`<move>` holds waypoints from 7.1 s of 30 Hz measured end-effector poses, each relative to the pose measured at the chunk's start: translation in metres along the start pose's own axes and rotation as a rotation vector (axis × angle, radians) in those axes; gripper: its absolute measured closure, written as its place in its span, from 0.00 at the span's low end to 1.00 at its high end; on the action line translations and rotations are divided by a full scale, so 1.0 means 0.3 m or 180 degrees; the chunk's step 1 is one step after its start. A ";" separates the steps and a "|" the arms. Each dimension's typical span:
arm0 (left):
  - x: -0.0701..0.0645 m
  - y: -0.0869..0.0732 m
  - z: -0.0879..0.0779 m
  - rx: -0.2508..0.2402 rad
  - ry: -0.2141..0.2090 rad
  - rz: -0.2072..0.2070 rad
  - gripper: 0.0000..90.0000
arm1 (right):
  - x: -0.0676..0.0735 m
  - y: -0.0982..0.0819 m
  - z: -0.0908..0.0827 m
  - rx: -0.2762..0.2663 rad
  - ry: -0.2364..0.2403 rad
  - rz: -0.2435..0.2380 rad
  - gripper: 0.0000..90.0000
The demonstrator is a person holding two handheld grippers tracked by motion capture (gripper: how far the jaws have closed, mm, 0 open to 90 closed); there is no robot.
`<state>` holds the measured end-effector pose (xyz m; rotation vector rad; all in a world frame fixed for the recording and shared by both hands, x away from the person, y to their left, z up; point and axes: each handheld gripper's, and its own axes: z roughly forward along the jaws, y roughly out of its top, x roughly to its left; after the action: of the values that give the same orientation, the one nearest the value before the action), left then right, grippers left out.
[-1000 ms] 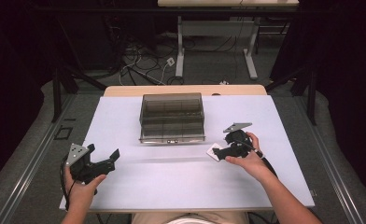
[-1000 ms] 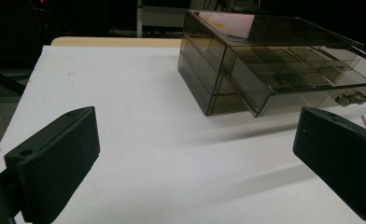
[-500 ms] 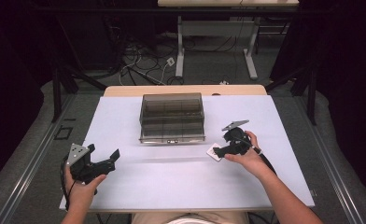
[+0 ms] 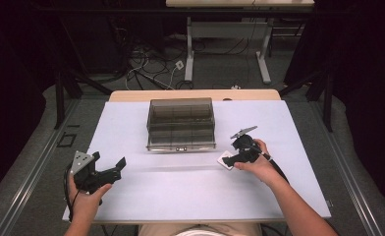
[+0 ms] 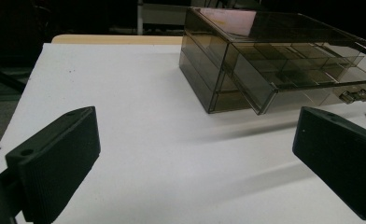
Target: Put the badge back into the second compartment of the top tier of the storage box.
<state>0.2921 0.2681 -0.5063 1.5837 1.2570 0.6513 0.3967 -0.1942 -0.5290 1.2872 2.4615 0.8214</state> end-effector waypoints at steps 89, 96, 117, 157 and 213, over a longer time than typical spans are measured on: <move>0.000 -0.004 0.009 0.0065 -0.0015 -0.0006 0.02 | 0.046 -0.012 0.062 0.0183 -0.0024 -0.0159 0.37; 0.000 -0.004 0.008 0.0059 -0.0013 -0.0011 0.02 | 0.047 -0.018 0.072 -0.0012 -0.0020 -0.0233 0.37; 0.001 -0.004 0.008 0.0059 -0.0011 -0.0012 0.02 | 0.052 0.004 0.025 0.0120 -0.0032 -0.0484 0.37; 0.001 -0.005 0.009 0.0073 -0.0013 -0.0030 0.02 | 0.072 0.040 -0.122 -0.0070 -0.0019 -0.1097 0.37; 0.000 -0.005 0.010 0.0073 -0.0002 -0.0010 0.02 | 0.202 0.284 -0.191 -0.0210 0.0042 -0.1667 0.37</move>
<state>0.2942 0.2671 -0.5090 1.6003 1.2705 0.6362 0.3930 -0.1273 -0.4303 0.5638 2.5720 0.7563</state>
